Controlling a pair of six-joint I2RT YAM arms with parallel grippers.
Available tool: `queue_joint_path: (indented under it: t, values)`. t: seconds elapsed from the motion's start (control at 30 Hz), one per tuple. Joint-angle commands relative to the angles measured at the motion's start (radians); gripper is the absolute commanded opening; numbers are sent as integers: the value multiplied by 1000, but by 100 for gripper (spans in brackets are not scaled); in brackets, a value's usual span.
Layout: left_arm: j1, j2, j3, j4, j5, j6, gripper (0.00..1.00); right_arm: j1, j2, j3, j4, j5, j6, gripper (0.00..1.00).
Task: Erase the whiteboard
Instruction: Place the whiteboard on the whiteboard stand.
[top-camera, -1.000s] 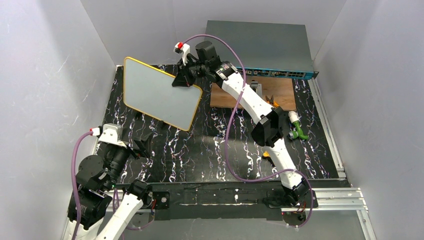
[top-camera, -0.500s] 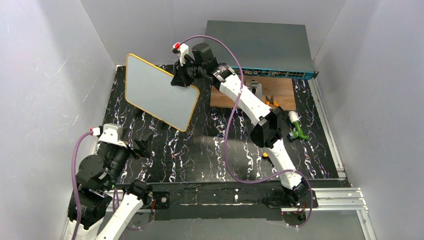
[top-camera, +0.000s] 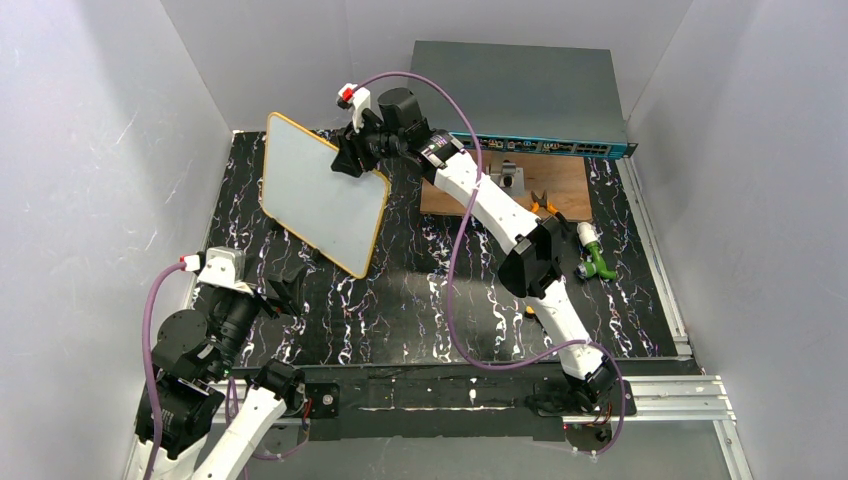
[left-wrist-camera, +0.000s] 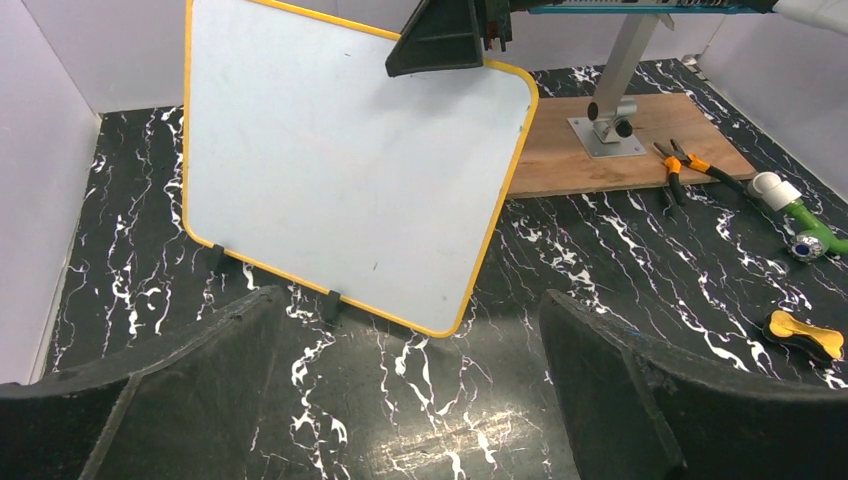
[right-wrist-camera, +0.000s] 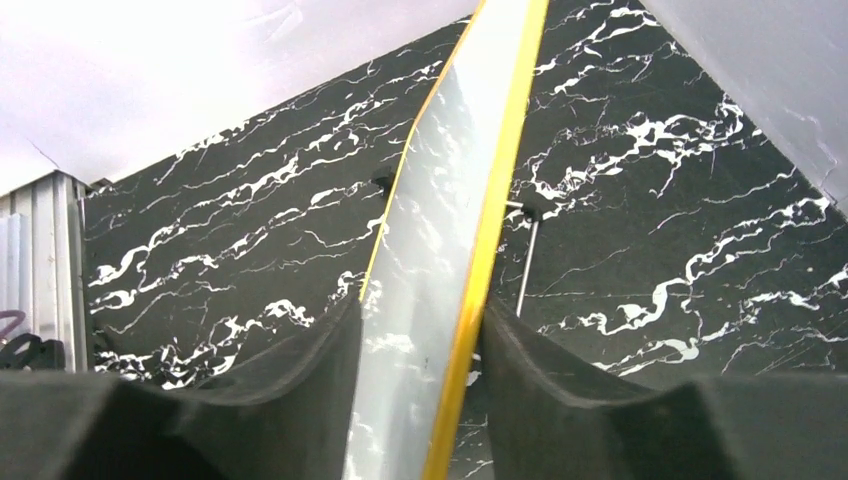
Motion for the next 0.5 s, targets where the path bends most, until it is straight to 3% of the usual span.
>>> queue_joint_path:
  t: [0.0, 0.07, 0.23, 0.47]
  values:
    - [-4, 0, 11, 2, 6, -16, 98, 9, -35, 35, 34, -14, -49, 59]
    - [-4, 3, 17, -2, 13, -23, 98, 9, -59, 53, 12, -13, -78, 66]
    - [-4, 19, 31, -7, 46, -59, 98, 9, -157, 69, -45, -9, -156, 71]
    - [-4, 27, 27, 16, 115, -144, 98, 14, -371, -84, -106, 3, -252, 75]
